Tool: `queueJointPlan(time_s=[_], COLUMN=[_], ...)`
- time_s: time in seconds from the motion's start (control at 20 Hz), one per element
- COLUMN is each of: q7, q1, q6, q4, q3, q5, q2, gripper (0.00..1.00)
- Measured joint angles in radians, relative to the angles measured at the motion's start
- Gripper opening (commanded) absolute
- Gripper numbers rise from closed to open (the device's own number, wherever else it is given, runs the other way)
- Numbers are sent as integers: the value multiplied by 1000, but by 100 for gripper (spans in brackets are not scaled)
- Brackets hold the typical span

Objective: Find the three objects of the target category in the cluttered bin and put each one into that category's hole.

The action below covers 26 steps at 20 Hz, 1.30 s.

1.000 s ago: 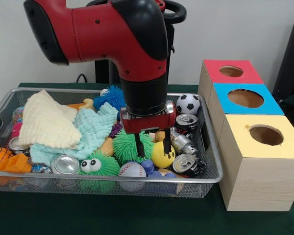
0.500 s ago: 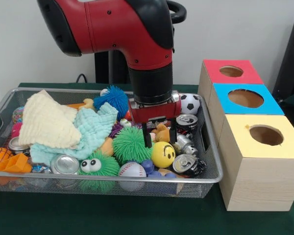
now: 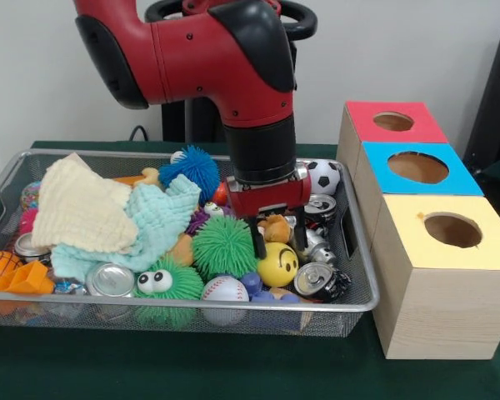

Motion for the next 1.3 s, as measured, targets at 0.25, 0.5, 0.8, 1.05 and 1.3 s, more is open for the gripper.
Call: queueJointPlan(time_s=[0.25,0.5,0.8,1.05,1.3], q7=[0,0,0,0,0], q1=[-25,-58,-67,-66,-66], q6=[-52,-54,-54,-51,-50], q4=[27,58,104,123,123], q3=[-6,-11,-20,-23,-23], q5=[0,0,0,0,1], q2=[1,-18,-64,-99,-100], gripper=[100,100,100,100,100])
